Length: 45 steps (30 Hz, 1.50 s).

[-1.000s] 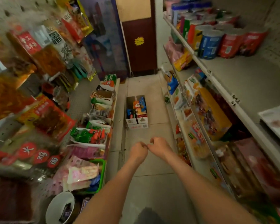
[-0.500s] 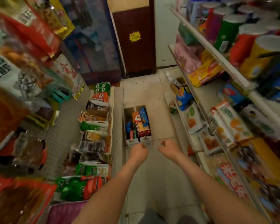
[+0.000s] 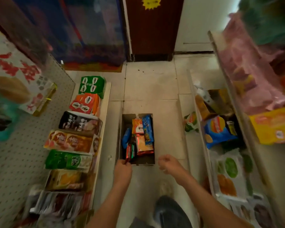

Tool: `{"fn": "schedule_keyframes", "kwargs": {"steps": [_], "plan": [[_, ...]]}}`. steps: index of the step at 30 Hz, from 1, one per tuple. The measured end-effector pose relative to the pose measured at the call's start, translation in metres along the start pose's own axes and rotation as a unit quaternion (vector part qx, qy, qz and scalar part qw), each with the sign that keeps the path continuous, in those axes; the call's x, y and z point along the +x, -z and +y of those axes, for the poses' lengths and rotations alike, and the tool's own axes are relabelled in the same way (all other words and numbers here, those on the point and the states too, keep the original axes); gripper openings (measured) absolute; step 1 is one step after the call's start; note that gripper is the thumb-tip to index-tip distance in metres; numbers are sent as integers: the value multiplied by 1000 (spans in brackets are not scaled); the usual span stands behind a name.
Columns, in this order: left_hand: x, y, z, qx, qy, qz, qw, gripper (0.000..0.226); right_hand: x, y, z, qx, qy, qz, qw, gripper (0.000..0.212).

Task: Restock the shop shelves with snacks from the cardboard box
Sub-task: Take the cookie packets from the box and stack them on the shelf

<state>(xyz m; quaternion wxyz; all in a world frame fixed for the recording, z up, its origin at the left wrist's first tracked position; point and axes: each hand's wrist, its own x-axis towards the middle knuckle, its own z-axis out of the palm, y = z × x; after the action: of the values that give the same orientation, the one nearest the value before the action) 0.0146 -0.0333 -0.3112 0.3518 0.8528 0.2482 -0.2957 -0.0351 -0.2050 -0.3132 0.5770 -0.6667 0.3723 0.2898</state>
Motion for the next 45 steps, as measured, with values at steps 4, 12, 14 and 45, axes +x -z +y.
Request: {"fn": "schedule_keyframes", "kwargs": {"steps": [4,12,14,45], "plan": [[108,-39,-8,-28,36,-16,999,13,129,-16,6,-3,-74,-40,996,30],[290,-120,-47,-52,54,-43,996,25,337,-94,53,30,-171,-107,979,16],[323,-133,-51,-44,63,-44,996,21,383,-123,60,62,-205,-119,970,20],[368,-173,-43,-197,177,62,962,32,450,-110,36,361,-267,-212,868,48]]}}
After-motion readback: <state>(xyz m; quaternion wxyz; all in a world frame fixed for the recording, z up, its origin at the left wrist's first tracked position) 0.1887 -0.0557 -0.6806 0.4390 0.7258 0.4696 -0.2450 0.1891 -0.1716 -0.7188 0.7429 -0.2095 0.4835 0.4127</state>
